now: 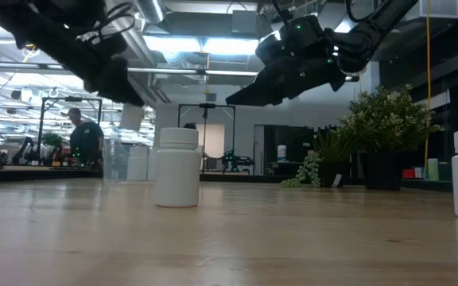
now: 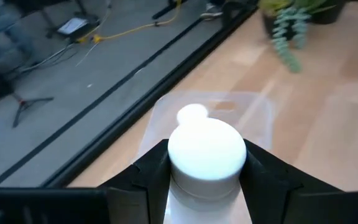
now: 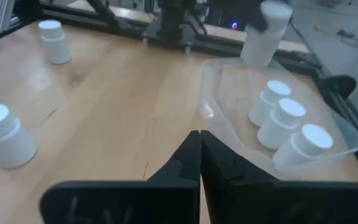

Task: Pick and place pill bottles into a basket
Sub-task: Put the white medicine bottle into the transparent bin

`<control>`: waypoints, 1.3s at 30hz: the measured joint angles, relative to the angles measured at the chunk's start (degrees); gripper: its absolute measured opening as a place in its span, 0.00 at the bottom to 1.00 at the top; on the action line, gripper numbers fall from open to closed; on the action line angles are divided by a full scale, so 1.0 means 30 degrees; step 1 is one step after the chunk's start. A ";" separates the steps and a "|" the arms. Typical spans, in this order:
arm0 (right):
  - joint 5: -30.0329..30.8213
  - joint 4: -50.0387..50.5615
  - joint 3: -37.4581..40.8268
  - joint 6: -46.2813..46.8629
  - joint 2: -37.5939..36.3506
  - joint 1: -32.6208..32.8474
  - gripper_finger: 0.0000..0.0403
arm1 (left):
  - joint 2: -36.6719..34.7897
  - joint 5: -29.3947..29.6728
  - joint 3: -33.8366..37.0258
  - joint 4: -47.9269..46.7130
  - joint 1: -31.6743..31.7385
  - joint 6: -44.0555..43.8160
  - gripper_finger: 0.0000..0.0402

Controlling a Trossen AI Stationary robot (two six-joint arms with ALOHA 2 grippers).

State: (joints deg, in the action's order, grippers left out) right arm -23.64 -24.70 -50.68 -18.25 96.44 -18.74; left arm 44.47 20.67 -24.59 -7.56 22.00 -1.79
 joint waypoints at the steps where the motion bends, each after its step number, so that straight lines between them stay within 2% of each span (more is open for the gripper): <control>1: 0.0000 -0.0020 0.0000 -0.0003 0.0000 0.0000 0.01 | 0.0006 0.0535 0.0130 0.0062 0.0000 -0.0225 0.38; 5: 0.0000 -0.0010 0.0000 -0.0003 0.0000 0.0000 0.01 | -0.0001 0.1710 0.0780 0.0704 0.0000 -0.0722 0.38; 17: 0.0005 0.0012 0.0000 -0.0025 0.0000 0.0000 0.00 | 0.0006 0.2051 0.2451 0.3126 -0.0011 -0.1605 0.38; 35: 0.0014 0.0027 0.0000 -0.0072 0.0000 0.0000 0.01 | 0.0178 0.3895 0.4000 0.3806 -0.0007 -0.3004 0.38; 39: 0.0015 0.0027 0.0000 -0.0076 0.0000 0.0000 0.01 | 0.0261 0.4159 0.4964 0.5794 -0.0013 -0.3184 0.38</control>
State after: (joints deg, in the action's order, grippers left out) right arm -23.59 -24.62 -50.68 -18.48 96.44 -18.74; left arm 45.25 33.15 -9.70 9.82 21.96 -11.34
